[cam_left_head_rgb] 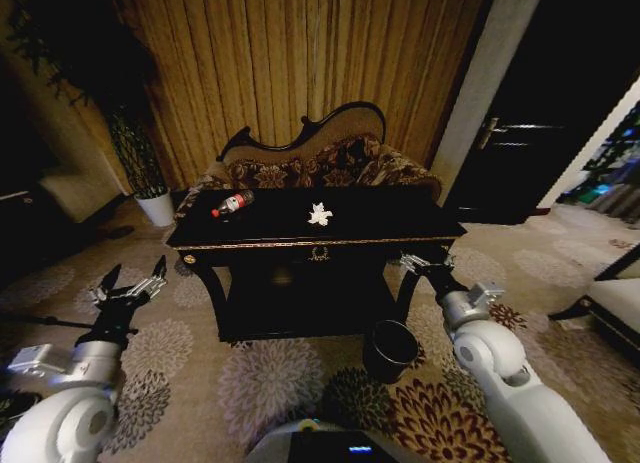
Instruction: Move to the front of the table and place the trash on the table into the trash bin.
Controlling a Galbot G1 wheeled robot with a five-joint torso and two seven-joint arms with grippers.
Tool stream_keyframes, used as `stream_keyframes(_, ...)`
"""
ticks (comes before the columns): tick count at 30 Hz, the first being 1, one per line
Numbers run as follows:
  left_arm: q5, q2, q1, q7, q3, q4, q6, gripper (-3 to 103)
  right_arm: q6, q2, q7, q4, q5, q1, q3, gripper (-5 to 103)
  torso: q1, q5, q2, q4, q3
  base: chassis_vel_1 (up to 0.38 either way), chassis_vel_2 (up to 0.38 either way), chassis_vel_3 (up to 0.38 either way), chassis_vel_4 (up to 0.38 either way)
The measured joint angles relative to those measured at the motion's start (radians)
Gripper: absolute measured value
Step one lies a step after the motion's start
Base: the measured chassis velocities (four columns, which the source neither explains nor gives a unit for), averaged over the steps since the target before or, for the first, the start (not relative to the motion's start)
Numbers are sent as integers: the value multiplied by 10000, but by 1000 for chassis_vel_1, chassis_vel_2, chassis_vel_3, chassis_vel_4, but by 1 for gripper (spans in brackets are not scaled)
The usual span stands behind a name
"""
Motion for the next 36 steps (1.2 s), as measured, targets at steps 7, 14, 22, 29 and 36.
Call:
stream_keyframes(7,29,4,65,-50,-112,-111,115,100,9,-27,-57,-8,-15,30,-31,100,-1,0,1,1,0,-79,73,81,-71)
stream_keyframes(14,68,-11,64,-62,-83,-133,119,100,12,-17,-58,-9,-31,33,-49,100,3,-1,-2,2,3,-137,146,138,-149)
stream_keyframes(22,82,-29,88,-63,-56,-166,122,100,16,-13,-57,-17,-49,3,-49,100,4,0,-2,0,2,-113,112,110,-115)
stream_keyframes(29,82,-35,103,-59,-58,-188,123,100,16,-28,-55,5,-19,14,-100,100,0,0,1,1,0,-59,48,44,-60)
stream_keyframes(36,81,-35,105,-49,-30,-229,122,100,8,-35,-53,63,-14,-70,-167,100,0,-1,0,0,0,-96,84,83,-85)
